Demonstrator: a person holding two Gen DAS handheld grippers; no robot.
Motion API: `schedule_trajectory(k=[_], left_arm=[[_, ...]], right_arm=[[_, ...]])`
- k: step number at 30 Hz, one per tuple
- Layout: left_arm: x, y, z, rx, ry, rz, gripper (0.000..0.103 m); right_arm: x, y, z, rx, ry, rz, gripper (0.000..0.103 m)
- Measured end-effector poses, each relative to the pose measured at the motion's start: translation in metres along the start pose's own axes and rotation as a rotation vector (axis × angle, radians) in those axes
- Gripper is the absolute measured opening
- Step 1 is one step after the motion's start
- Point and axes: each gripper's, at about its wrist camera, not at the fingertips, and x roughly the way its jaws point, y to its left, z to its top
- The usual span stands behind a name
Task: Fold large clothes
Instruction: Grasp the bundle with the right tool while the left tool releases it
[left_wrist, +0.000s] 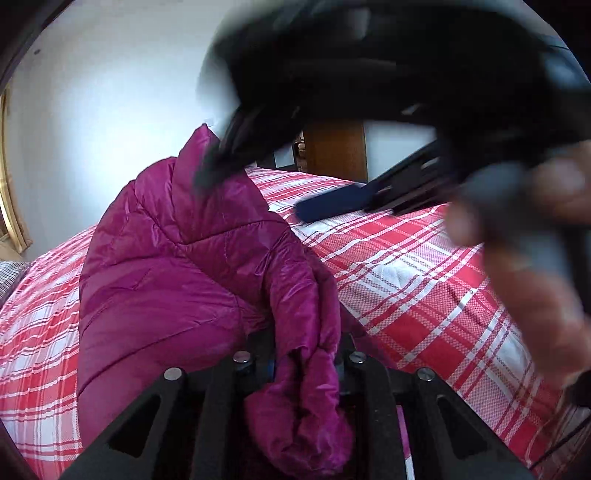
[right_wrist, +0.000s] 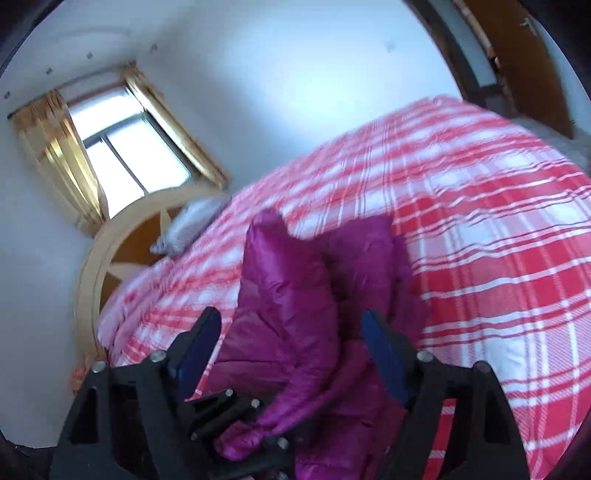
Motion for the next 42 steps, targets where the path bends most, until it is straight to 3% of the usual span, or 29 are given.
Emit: schedule_trajectory(k=[1, 2, 3, 4, 5, 7, 8, 9, 12, 14, 16, 18, 20, 24, 27, 29, 31, 33, 38, 42], left_arm=[[-0.006, -0.001, 0.0, 0.014, -0.008, 0.006, 0.026], [-0.011, -0.006, 0.0, 0.04, -0.01, 0.011, 0.034], [-0.017, -0.009, 0.0, 0.07, -0.008, 0.018, 0.038], [-0.029, -0.011, -0.001, 0.098, -0.016, 0.029, 0.038], [-0.041, -0.011, -0.001, 0.106, -0.034, 0.026, 0.042], [-0.069, -0.007, -0.004, 0.118, -0.089, -0.005, 0.063], [-0.087, -0.002, -0.006, 0.122, -0.14, 0.0, 0.08], [-0.098, 0.003, -0.006, 0.121, -0.177, 0.016, 0.088], [-0.112, 0.036, 0.0, 0.084, -0.226, 0.087, 0.089], [-0.093, 0.066, 0.005, 0.032, -0.173, 0.175, 0.089], [-0.056, 0.094, 0.003, -0.031, -0.047, 0.232, 0.089], [-0.028, 0.106, -0.004, -0.069, 0.054, 0.226, 0.089], [-0.02, 0.113, -0.014, -0.139, 0.054, 0.175, 0.089], [-0.016, 0.107, -0.013, -0.14, 0.032, 0.189, 0.089], [-0.011, 0.101, -0.013, -0.134, 0.037, 0.185, 0.089], [-0.01, 0.098, -0.01, -0.137, 0.047, 0.173, 0.089], [-0.013, 0.103, -0.005, -0.141, 0.054, 0.161, 0.089], [-0.011, 0.106, -0.007, -0.14, 0.058, 0.164, 0.089], [-0.016, 0.139, 0.006, -0.208, 0.061, 0.26, 0.089], [-0.007, 0.156, 0.034, -0.306, 0.038, 0.297, 0.089]], right_arm=[[0.011, -0.001, 0.003, -0.001, 0.026, -0.019, 0.072], [0.027, -0.004, 0.006, 0.0, 0.066, -0.044, 0.06], [0.038, -0.006, 0.005, 0.0, 0.098, -0.071, 0.04], [0.04, -0.01, 0.0, 0.0, 0.117, -0.104, 0.033], [0.043, -0.015, -0.001, 0.009, 0.129, -0.135, 0.031], [0.036, -0.019, -0.014, 0.028, 0.122, -0.13, 0.029], [0.035, -0.023, -0.016, 0.03, 0.117, -0.133, 0.029], [0.032, -0.025, -0.019, 0.028, 0.112, -0.144, 0.029], [0.031, -0.033, -0.022, 0.035, 0.114, -0.164, 0.029], [0.028, -0.035, -0.026, 0.037, 0.115, -0.183, 0.029], [0.033, -0.035, -0.022, 0.04, 0.118, -0.2, 0.03], [0.035, -0.035, -0.019, 0.042, 0.115, -0.242, 0.036], [0.028, -0.03, -0.015, 0.06, 0.101, -0.311, 0.045], [-0.007, 0.004, 0.002, 0.095, -0.037, -0.428, 0.048], [-0.021, 0.033, 0.016, 0.115, -0.15, -0.349, 0.06], [-0.018, 0.047, 0.02, 0.134, -0.221, -0.187, 0.072], [-0.002, 0.05, 0.021, 0.16, -0.251, -0.033, 0.074], [0.022, 0.04, 0.019, 0.176, -0.255, 0.019, 0.075], [0.044, -0.014, 0.003, 0.293, -0.249, -0.034, 0.076], [0.039, -0.03, -0.003, 0.267, -0.254, -0.118, 0.073]])
